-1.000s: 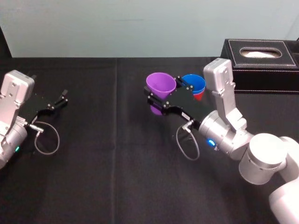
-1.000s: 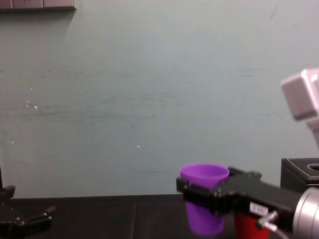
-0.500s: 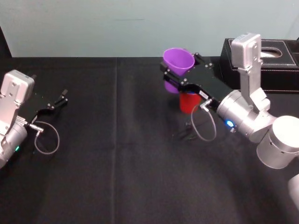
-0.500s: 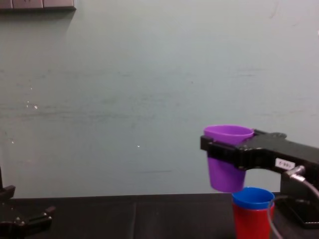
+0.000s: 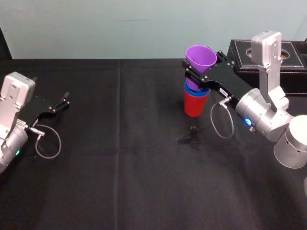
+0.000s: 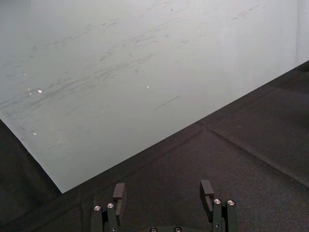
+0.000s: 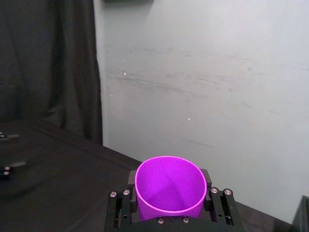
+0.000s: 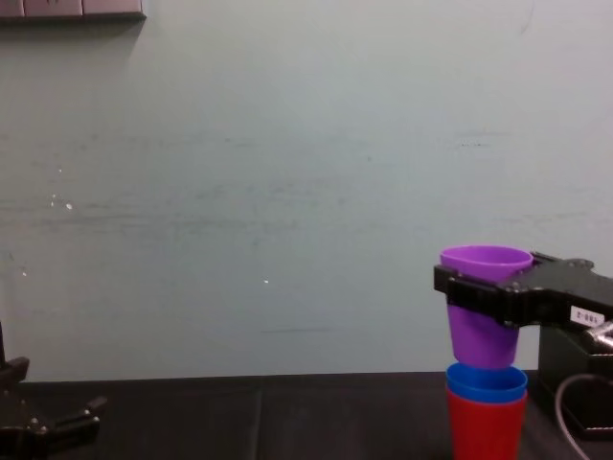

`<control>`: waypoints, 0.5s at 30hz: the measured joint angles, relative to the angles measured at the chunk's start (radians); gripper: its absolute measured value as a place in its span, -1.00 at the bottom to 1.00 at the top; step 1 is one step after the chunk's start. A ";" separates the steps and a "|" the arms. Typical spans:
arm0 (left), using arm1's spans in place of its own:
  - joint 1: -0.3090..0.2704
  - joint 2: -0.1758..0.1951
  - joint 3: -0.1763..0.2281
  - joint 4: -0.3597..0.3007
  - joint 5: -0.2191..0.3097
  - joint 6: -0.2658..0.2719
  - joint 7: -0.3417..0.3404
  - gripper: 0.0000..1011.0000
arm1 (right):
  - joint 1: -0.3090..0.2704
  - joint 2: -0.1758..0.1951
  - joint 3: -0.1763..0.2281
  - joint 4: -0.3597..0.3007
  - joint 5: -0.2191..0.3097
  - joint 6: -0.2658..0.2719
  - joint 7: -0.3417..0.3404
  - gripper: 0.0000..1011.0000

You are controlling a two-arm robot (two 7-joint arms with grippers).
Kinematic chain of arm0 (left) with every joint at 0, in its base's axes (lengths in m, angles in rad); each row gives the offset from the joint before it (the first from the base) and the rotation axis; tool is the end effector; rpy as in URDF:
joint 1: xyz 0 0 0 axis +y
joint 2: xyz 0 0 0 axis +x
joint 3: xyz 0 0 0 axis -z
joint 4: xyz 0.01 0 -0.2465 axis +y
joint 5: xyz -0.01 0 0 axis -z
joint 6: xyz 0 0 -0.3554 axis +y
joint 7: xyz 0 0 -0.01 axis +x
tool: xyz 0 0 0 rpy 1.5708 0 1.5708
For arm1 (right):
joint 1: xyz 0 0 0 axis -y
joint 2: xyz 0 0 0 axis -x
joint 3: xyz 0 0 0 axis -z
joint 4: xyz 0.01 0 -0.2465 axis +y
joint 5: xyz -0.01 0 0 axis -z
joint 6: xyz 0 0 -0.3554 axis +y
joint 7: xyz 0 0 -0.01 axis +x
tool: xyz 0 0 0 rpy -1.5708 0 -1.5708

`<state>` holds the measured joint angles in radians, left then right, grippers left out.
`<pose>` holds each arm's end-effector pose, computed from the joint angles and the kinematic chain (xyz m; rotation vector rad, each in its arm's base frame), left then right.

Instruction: Stack the three plastic cups sequentially using one hand.

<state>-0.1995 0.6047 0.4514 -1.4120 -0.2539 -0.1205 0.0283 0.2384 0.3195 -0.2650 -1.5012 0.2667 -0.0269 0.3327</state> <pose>0.3950 0.0456 -0.2761 0.3045 -0.2850 1.2480 0.4210 0.0044 -0.2045 0.0003 -0.1548 -1.0100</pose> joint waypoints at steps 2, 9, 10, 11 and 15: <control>0.000 0.000 0.000 0.000 0.000 0.000 0.000 0.99 | 0.008 -0.002 0.003 0.021 -0.002 -0.005 -0.001 0.46; 0.000 0.000 0.000 0.000 0.000 0.000 0.000 0.99 | 0.024 -0.010 0.011 0.073 -0.004 -0.033 0.000 0.46; 0.000 0.000 0.000 0.000 0.000 0.000 0.000 0.99 | 0.025 -0.012 0.012 0.078 -0.004 -0.036 0.000 0.46; 0.000 0.000 0.000 0.000 0.000 0.000 0.000 0.99 | 0.028 -0.014 0.012 0.086 -0.006 -0.040 -0.001 0.46; 0.000 0.000 0.000 0.000 0.000 0.000 0.000 0.99 | 0.032 -0.020 0.013 0.101 -0.010 -0.048 -0.001 0.46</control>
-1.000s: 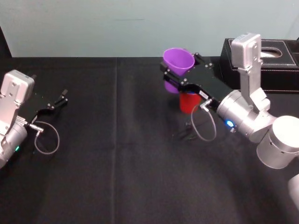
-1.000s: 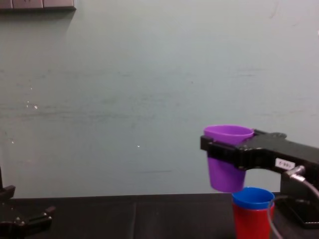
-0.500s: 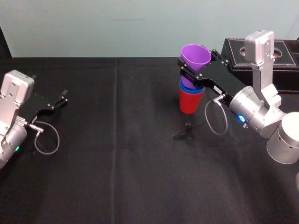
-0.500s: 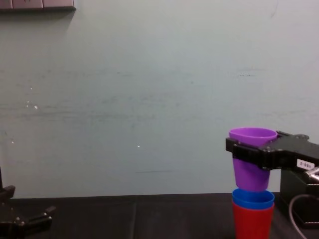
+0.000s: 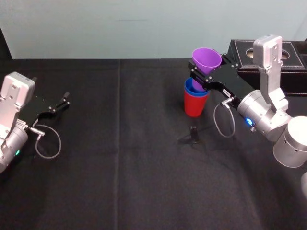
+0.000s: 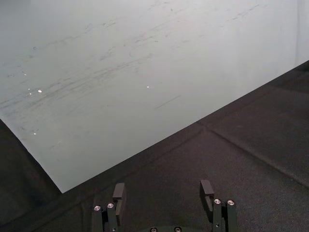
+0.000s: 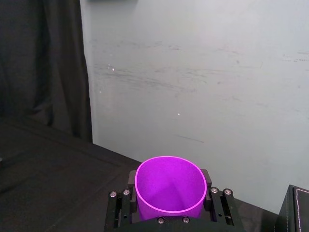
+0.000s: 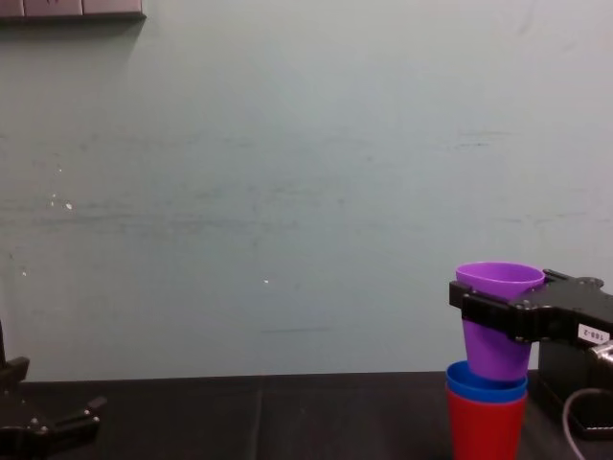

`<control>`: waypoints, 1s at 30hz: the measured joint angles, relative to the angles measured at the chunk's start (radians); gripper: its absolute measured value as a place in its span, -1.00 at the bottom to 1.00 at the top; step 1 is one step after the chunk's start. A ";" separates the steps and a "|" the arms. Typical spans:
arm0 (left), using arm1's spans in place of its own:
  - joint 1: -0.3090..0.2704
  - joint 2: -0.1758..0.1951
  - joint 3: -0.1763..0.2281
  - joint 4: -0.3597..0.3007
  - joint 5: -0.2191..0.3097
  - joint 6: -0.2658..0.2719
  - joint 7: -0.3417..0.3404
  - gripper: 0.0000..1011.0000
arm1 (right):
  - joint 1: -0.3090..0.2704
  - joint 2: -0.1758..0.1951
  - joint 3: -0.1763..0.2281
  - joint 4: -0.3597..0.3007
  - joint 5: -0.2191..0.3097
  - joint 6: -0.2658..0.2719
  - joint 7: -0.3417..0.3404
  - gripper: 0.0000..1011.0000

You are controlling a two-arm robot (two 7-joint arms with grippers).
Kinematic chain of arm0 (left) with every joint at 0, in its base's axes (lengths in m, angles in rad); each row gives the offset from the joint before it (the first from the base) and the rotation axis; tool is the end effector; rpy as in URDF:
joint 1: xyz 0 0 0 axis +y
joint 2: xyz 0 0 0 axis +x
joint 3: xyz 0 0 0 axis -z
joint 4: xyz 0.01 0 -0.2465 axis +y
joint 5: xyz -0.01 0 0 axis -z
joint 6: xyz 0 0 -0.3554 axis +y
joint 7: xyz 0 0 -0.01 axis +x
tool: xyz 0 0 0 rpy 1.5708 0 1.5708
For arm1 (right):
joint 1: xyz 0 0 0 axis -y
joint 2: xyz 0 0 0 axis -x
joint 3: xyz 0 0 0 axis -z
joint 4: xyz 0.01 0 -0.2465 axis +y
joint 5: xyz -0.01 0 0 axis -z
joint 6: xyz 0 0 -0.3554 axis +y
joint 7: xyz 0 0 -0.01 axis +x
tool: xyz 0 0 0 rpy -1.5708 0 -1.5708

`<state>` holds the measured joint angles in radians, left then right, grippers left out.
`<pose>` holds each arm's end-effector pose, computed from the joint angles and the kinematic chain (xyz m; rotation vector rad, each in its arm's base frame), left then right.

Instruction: Stack the three plastic cups sequentially using one hand.

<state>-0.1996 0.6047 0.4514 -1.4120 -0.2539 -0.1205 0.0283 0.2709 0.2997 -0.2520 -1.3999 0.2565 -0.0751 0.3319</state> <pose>0.3951 0.0456 -0.2761 0.3044 -0.2851 1.2480 0.4324 -0.0062 -0.2231 -0.0025 -0.1460 -1.0493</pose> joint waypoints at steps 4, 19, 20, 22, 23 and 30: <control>0.000 0.000 0.000 0.000 0.000 0.000 0.000 0.99 | 0.008 -0.006 0.000 0.017 -0.004 -0.008 0.000 0.46; 0.000 0.000 0.000 0.000 0.000 0.000 0.000 0.99 | 0.021 -0.025 -0.010 0.052 -0.015 -0.031 0.009 0.46; 0.000 0.000 0.000 0.000 0.000 0.000 0.000 0.99 | 0.023 -0.026 -0.010 0.056 -0.016 -0.032 0.009 0.46; 0.000 0.000 0.000 0.000 0.000 0.000 0.000 0.99 | 0.025 -0.027 -0.010 0.061 -0.018 -0.035 0.009 0.46; 0.000 0.000 0.000 0.000 0.000 0.000 0.000 0.99 | 0.028 -0.029 -0.010 0.067 -0.019 -0.037 0.009 0.46; 0.000 0.000 0.000 0.000 0.000 0.000 0.000 0.99 | 0.039 -0.035 -0.009 0.085 -0.024 -0.045 0.009 0.46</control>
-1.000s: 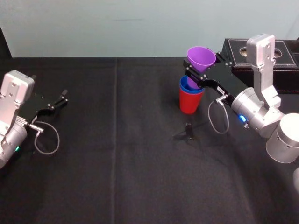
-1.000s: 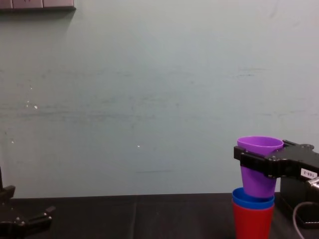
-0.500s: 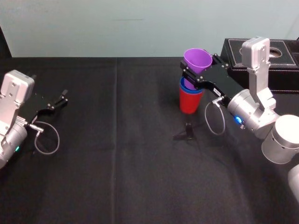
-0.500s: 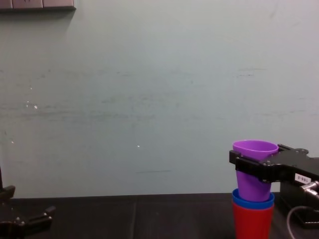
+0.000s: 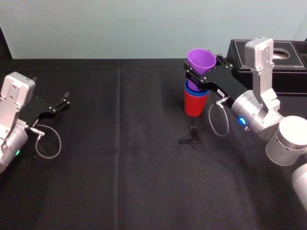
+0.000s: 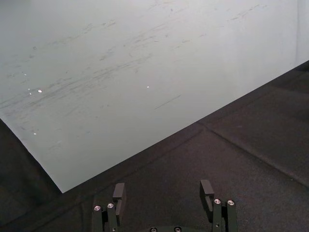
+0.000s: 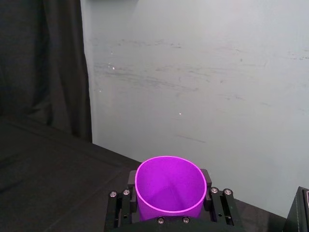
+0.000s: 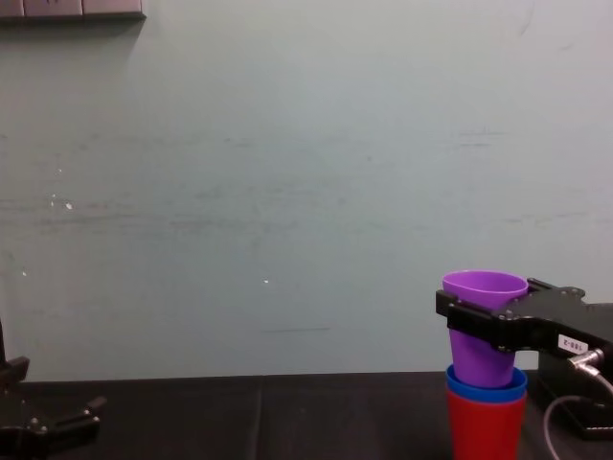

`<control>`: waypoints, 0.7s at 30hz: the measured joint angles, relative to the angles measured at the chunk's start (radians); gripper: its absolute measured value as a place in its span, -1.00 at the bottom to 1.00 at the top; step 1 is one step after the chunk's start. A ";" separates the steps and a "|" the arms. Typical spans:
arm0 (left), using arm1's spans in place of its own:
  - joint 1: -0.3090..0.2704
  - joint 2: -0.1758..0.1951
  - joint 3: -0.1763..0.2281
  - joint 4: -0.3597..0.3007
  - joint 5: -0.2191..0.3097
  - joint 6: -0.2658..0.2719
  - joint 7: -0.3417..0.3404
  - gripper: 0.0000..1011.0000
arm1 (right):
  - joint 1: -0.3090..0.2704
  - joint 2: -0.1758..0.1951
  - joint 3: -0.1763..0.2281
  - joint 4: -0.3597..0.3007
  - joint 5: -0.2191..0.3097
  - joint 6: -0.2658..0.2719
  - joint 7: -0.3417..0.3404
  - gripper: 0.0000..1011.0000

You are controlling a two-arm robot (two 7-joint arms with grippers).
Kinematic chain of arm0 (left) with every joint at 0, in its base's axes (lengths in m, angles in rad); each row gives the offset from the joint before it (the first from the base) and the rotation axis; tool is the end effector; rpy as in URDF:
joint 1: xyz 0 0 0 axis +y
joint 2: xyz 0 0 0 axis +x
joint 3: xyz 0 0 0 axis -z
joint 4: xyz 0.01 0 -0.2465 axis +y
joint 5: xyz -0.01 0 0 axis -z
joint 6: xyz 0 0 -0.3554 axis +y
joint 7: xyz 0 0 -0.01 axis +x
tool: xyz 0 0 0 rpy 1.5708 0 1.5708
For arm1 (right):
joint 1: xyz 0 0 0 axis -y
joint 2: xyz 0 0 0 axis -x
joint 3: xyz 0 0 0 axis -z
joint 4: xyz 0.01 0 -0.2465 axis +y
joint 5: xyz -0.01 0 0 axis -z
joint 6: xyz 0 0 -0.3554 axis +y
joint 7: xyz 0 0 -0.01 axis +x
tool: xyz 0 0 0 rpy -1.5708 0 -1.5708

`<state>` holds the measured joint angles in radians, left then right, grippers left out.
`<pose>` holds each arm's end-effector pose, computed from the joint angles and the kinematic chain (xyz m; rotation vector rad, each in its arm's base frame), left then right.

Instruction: Stack the three plastic cups sequentially using one hand.

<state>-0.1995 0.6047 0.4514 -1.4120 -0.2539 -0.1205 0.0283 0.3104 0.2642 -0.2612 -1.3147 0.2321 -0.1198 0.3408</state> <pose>0.3950 0.0456 -0.2761 0.3045 -0.2850 1.2480 0.4422 -0.0010 -0.2360 0.0007 -0.1507 -1.0462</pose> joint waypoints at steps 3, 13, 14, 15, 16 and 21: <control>0.000 0.000 0.000 0.000 0.000 0.000 0.000 0.99 | 0.004 -0.002 0.000 0.008 -0.001 -0.004 0.002 0.46; 0.000 0.000 0.000 0.000 0.000 0.000 0.000 0.99 | 0.013 -0.009 0.000 0.043 -0.004 -0.025 0.009 0.46; 0.000 0.000 0.000 0.000 0.000 0.000 0.000 0.99 | 0.013 -0.010 0.000 0.046 -0.005 -0.027 0.010 0.46; 0.000 0.000 0.000 0.000 0.000 0.000 0.000 0.99 | 0.013 -0.010 0.000 0.049 -0.005 -0.029 0.011 0.46; 0.000 0.000 0.000 0.000 0.000 0.000 0.000 0.99 | 0.013 -0.011 0.000 0.051 -0.005 -0.030 0.011 0.46; 0.000 0.000 0.000 0.000 0.000 0.000 0.000 0.99 | 0.011 -0.013 -0.001 0.066 -0.008 -0.043 0.013 0.46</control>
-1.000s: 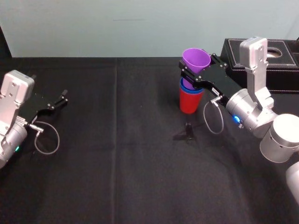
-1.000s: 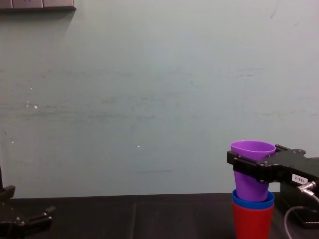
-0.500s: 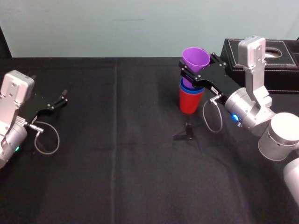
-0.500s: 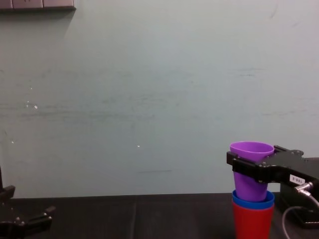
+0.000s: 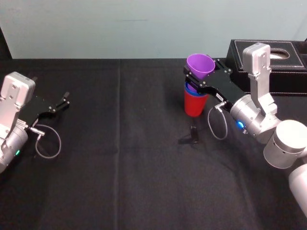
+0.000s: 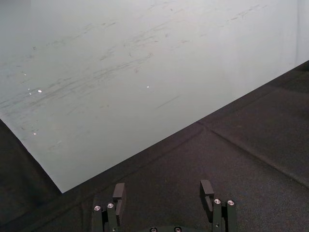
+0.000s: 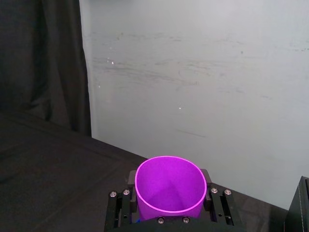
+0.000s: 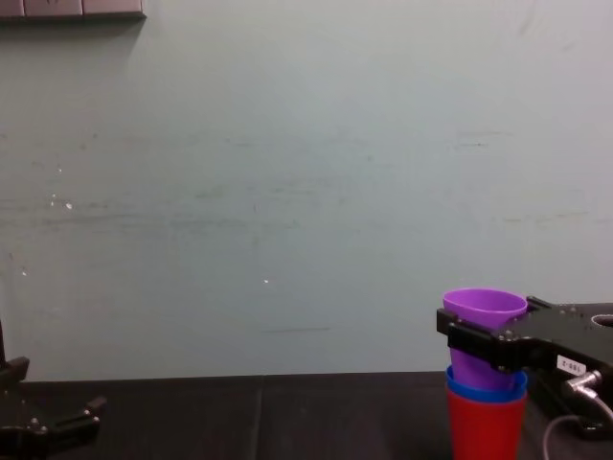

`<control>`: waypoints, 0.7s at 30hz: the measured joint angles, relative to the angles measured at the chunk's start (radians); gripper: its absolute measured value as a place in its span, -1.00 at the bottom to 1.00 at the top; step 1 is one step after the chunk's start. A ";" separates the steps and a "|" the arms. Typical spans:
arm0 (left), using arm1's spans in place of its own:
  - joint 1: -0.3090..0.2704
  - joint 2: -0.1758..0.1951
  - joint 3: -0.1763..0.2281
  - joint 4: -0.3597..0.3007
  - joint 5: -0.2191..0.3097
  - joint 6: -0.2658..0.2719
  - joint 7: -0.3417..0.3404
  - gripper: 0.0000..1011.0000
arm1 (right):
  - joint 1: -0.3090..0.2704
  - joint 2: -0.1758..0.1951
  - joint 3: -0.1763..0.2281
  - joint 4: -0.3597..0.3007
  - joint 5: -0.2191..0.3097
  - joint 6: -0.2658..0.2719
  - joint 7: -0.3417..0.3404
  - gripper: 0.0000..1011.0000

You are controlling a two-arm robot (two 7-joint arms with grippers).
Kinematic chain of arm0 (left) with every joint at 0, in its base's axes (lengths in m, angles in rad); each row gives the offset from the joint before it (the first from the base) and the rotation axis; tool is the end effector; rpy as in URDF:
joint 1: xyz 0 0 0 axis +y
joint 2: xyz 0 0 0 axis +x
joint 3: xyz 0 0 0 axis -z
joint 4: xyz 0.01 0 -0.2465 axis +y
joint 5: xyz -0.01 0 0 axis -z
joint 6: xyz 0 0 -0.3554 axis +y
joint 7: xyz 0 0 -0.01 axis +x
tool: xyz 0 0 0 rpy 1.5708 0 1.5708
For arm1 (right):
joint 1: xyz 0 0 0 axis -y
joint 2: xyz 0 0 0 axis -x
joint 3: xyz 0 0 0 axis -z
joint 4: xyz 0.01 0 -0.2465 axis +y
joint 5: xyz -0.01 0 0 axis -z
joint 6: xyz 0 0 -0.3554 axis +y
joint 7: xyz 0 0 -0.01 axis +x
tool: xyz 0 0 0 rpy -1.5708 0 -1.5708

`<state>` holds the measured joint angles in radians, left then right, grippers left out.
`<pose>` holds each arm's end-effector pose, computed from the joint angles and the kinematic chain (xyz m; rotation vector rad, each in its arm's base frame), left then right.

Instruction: Stack the three plastic cups sequentially using one hand.

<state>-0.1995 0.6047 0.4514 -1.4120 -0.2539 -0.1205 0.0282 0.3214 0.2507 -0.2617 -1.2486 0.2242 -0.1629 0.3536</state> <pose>0.3950 0.0456 -0.2761 0.3045 -0.2850 1.2479 0.4448 -0.0035 -0.2537 -0.0040 -0.1436 -1.0453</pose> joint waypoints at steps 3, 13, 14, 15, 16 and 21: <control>0.000 0.000 0.000 0.000 0.000 0.000 0.000 0.99 | 0.004 -0.003 0.000 0.017 0.002 -0.010 0.006 0.46; 0.000 0.000 0.000 0.000 0.000 0.000 0.000 0.99 | 0.022 -0.011 0.003 0.073 0.006 -0.040 0.020 0.46; 0.000 0.000 0.000 0.000 0.000 0.000 0.000 0.99 | 0.023 -0.012 0.003 0.076 0.006 -0.042 0.021 0.46; 0.000 0.000 0.000 0.000 0.000 0.000 0.000 0.99 | 0.023 -0.013 0.003 0.078 0.006 -0.043 0.022 0.46; 0.000 0.000 0.000 0.000 0.000 0.000 0.000 0.99 | 0.023 -0.013 0.003 0.080 0.006 -0.043 0.022 0.46; 0.000 0.000 0.000 0.000 0.000 0.000 0.000 0.99 | 0.024 -0.015 0.001 0.090 0.007 -0.047 0.028 0.46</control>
<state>-0.1995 0.6047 0.4514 -1.4120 -0.2540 -0.1205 0.0283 0.3456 0.2357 -0.2603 -1.1583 0.2309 -0.2102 0.3818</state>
